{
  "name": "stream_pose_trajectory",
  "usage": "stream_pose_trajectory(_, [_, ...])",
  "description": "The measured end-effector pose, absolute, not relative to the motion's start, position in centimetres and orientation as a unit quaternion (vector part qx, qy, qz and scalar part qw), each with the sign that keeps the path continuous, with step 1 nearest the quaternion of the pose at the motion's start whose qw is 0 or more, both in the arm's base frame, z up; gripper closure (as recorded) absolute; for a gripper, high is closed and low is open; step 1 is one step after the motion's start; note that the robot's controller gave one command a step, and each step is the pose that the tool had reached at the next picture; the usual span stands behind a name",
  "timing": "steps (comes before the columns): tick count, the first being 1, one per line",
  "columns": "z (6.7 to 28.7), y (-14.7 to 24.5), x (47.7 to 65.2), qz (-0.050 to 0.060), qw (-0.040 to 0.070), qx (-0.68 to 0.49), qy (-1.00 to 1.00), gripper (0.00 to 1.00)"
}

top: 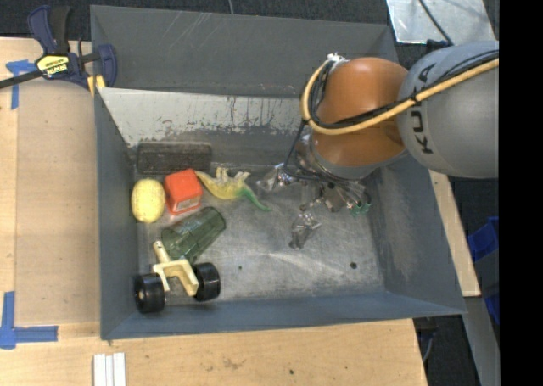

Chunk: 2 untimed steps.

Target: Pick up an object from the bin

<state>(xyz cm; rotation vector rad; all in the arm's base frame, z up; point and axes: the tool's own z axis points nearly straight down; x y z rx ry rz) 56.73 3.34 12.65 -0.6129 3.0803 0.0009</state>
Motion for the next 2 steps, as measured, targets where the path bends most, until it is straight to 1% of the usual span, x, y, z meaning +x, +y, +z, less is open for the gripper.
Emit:
stream_pose_trajectory(1, [13.6, 1.8, 56.0, -0.001, 0.003, -0.279, 0.960, 0.00])
stream_pose_trajectory(2, [14.8, 0.9, 57.2, 0.000, 0.001, -0.268, 0.963, 0.00])
